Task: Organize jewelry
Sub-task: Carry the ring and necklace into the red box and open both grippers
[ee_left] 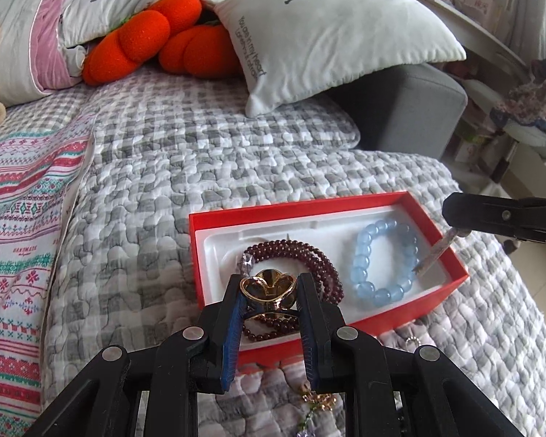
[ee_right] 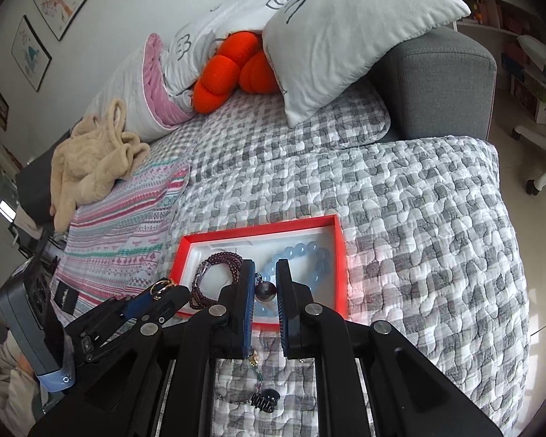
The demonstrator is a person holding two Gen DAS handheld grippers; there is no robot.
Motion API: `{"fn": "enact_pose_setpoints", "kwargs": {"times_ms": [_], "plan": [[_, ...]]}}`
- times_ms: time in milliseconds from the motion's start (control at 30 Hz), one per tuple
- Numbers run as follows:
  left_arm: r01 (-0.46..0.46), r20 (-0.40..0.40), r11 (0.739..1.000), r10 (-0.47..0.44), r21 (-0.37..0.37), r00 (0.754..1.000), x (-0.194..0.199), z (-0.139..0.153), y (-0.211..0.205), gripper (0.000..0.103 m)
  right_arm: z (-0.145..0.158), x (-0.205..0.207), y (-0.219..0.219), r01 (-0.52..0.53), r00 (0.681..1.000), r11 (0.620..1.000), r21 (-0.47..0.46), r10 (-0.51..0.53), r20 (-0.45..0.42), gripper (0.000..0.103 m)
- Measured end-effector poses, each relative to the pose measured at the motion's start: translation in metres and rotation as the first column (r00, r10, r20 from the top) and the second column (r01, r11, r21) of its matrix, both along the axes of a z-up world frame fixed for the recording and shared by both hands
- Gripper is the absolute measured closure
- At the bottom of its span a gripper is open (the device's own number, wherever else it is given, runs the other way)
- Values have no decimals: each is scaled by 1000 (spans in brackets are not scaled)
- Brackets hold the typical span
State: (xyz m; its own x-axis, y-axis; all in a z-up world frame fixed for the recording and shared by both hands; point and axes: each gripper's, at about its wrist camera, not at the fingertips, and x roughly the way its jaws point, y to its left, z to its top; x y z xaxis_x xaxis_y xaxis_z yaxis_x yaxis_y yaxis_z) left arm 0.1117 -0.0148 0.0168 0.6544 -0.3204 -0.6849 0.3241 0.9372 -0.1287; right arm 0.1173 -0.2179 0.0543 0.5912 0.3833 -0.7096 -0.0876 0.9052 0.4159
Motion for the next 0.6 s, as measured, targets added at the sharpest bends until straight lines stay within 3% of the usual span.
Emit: {"fn": "enact_pose_setpoints", "kwargs": {"times_ms": [233, 433, 467, 533, 600], "plan": [[-2, -11, 1000, 2, 9, 1000, 14, -12, -7, 80, -22, 23, 4, 6, 999, 999, -42, -7, -37, 91], [-26, -2, 1000, 26, 6, 1000, 19, -9, -7, 80, -23, 28, -1, 19, 1000, 998, -53, -20, -18, 90], [-29, -4, 1000, 29, 6, 1000, 19, -9, -7, 78, -23, 28, -2, 23, 1000, 999, -44, -23, -18, 90], [-34, -2, 999, 34, 5, 999, 17, -6, -6, 64, -24, 30, -5, 18, 1000, 999, -28, -19, -21, 89], [-40, 12, 999, 40, 11, 999, 13, -1, -5, 61, -24, 31, -5, 18, 1000, 999, -31, -19, -21, 83]]}}
